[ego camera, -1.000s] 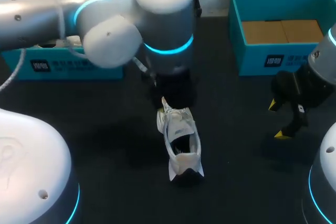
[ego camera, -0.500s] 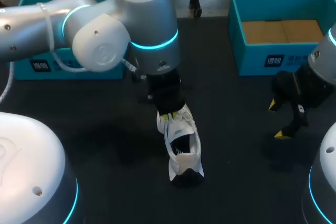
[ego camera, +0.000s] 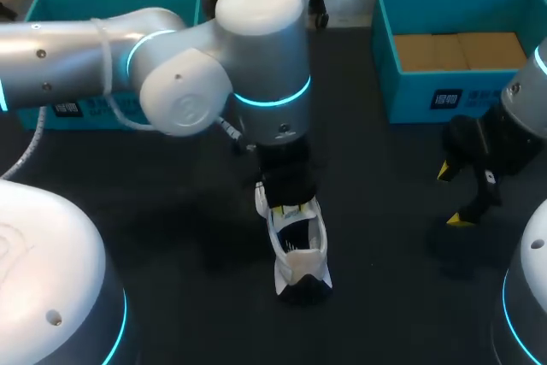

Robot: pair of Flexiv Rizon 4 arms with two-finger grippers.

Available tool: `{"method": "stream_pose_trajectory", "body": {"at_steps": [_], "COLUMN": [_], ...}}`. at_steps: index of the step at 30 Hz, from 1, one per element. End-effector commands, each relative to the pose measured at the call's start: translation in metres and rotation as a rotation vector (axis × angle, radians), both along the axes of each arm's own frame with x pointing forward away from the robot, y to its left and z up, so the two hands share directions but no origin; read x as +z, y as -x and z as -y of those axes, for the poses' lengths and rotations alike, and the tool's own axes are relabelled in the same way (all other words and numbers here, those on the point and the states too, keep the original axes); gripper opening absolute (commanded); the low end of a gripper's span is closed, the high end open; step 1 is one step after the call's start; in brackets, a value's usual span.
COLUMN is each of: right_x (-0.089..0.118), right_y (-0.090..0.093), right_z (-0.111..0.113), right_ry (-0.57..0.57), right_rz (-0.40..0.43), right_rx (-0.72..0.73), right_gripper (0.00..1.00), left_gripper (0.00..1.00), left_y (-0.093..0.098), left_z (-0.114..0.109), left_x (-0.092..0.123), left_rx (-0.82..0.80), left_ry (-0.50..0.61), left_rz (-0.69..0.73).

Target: Take the shoe out of the shoebox, open the shoe tongue, remove and reinsert the insole, then place the shoe into the shoebox

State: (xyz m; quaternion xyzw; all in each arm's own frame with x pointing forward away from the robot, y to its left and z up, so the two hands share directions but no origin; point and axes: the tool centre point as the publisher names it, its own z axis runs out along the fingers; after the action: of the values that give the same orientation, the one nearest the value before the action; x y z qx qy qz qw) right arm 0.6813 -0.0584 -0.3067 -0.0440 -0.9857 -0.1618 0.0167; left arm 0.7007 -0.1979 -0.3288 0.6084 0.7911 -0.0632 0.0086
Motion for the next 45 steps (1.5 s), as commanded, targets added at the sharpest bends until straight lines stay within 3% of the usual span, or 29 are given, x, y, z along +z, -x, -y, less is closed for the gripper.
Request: {"method": "stream_pose_trajectory", "body": {"at_steps": [1, 11, 14, 20, 22, 24, 26, 27, 31, 44, 45], "right_x": [-0.001, -0.001, -0.001, -0.001, -0.001, -0.001, -0.001, -0.001, -0.001, -0.001, -0.001], "right_y": [0.001, 0.001, 0.001, 0.001, 0.001, 0.001, 0.001, 0.001, 0.001, 0.001, 0.001], "right_z": [0.000, 0.000, 0.000, 0.000, 0.000, 0.000, 0.000, 0.000, 0.000, 0.000, 0.000], "right_ry": [0.002, 0.002, 0.002, 0.002, 0.002, 0.002, 0.002, 0.002, 0.002, 0.002, 0.002], "right_rz": [0.002, 0.002, 0.002, 0.002, 0.002, 0.002, 0.002, 0.002, 0.002, 0.002, 0.002], "right_rx": [-0.001, -0.001, -0.001, -0.001, -0.001, -0.001, -0.001, -0.001, -0.001, -0.001, -0.001], "right_gripper": [1.00, 1.00, 1.00, 1.00, 1.00, 1.00, 1.00, 1.00, 1.00, 1.00, 1.00], "left_gripper": [0.38, 0.42, 0.43, 0.49, 0.60, 0.79, 0.97, 1.00, 1.00, 1.00, 1.00], "left_y": [0.001, 0.010, 0.014, 0.018, 0.019, 0.023, 0.026, 0.028, 0.037, 0.043, 0.050], "left_z": [-0.005, 0.009, 0.001, -0.018, -0.021, -0.023, -0.025, -0.026, -0.034, -0.037, -0.036], "left_x": [0.011, -0.026, -0.013, 0.035, 0.047, 0.057, 0.066, 0.070, 0.085, 0.090, 0.091], "left_rx": [0.001, 0.015, 0.023, 0.106, 0.145, 0.189, 0.315, 0.384, 0.553, 0.564, 0.633], "left_ry": [0.005, -0.074, -0.048, -0.002, -0.017, -0.033, -0.066, -0.080, -0.132, -0.128, -0.155], "left_rz": [0.008, -0.027, -0.010, -0.001, -0.015, -0.011, -0.026, -0.056, -0.138, -0.102, -0.140]}}
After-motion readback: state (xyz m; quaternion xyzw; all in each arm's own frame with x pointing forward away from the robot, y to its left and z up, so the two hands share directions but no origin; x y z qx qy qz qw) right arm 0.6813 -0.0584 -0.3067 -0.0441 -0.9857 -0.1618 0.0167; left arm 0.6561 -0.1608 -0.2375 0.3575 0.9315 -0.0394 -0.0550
